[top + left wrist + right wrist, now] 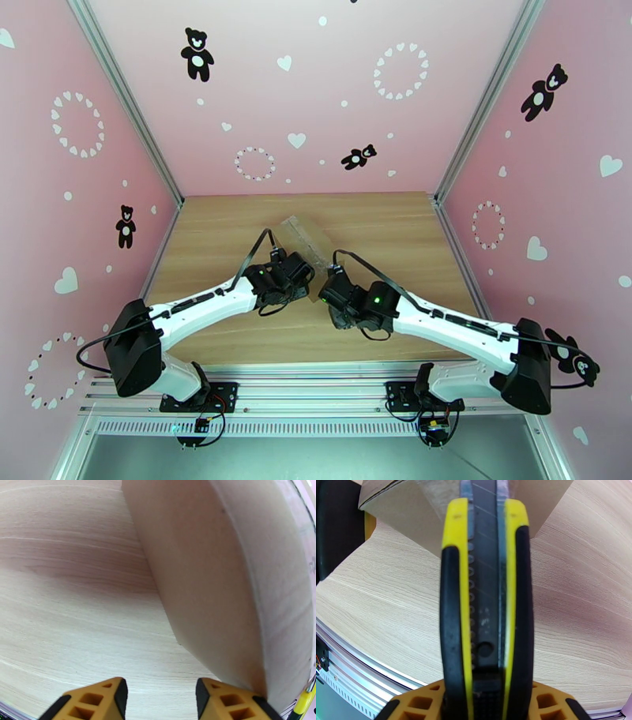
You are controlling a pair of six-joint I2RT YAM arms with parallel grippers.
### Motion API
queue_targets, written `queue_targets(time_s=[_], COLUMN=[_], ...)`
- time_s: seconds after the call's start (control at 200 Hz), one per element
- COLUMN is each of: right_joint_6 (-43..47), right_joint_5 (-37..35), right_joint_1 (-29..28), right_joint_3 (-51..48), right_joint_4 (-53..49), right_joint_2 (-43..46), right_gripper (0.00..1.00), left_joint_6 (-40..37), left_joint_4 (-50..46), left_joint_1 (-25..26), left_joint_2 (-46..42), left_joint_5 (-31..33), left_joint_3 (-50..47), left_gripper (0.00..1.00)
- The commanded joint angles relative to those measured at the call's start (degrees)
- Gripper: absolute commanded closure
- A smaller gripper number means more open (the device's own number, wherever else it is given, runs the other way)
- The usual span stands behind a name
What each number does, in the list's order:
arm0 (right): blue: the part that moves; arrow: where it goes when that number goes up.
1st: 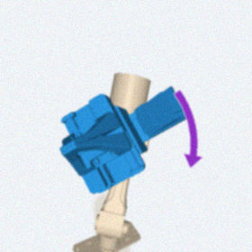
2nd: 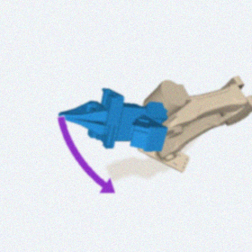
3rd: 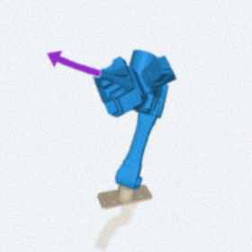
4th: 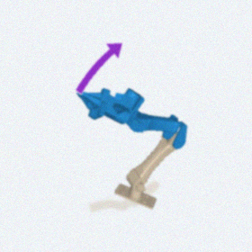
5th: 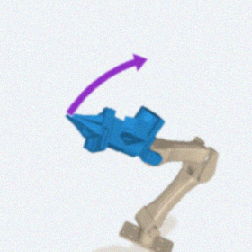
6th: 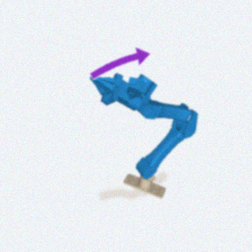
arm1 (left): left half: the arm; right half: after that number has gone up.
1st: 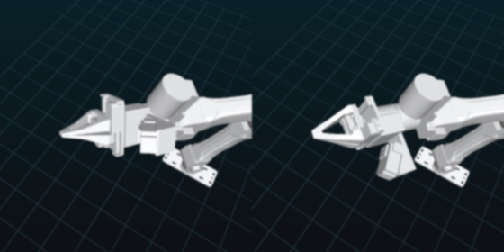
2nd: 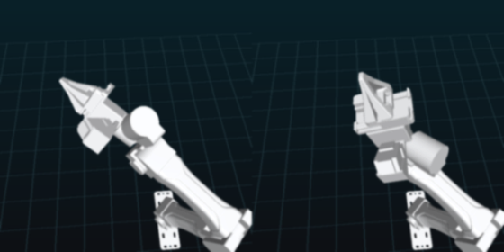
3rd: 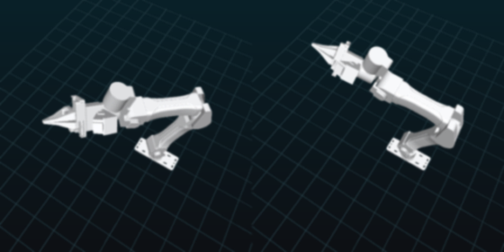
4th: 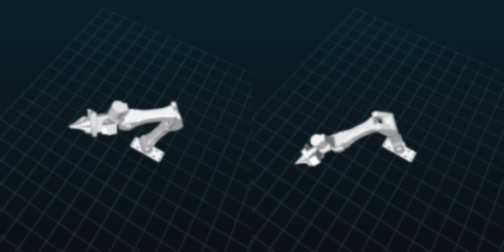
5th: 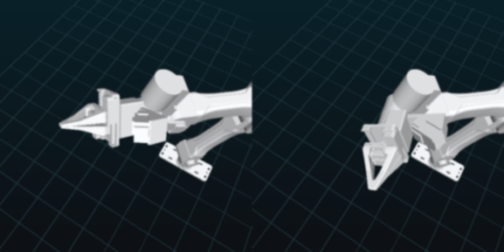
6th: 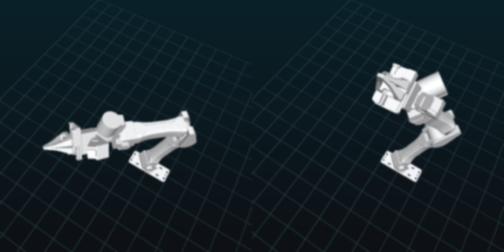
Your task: Unpack the express box
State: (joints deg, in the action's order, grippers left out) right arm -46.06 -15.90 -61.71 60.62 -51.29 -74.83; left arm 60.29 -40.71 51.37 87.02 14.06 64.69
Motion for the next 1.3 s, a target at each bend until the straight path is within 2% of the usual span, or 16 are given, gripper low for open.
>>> queue_targets(time_s=[0.0,0.415,0.806,1.111,1.297], right_joint_6=[9.95,9.26,9.27,10.42,10.12], right_joint_5=[12.0,7.85,9.27,6.29,4.55], right_joint_1=[-5.66,-6.59,0.92,1.33,1.29], right_joint_3=[3.71,4.33,-2.73,-1.06,-0.9], right_joint_4=[10.22,6.92,5.91,2.22,1.33], right_joint_2=[-1.59,-3.62,5.76,4.54,4.41], right_gripper=[1.0,1.0,1.0,1.0,1.0], left_joint_6=[-1.58,-1.72,-3.54,-6.75,-6.5], left_joint_4=[9.64,9.67,0.16,-3.79,-5.65], left_joint_1=[1.94,1.91,1.89,0.15,-0.03], left_joint_2=[2.01,2.13,-3.96,-4.93,-5.9], left_joint_5=[-4.32,-2.97,0.02,2.09,1.8], left_joint_3=[2.9,4.3,2.73,6.83,5.34], left_gripper=[0.47,0.47,0.46,0.46,0.46])
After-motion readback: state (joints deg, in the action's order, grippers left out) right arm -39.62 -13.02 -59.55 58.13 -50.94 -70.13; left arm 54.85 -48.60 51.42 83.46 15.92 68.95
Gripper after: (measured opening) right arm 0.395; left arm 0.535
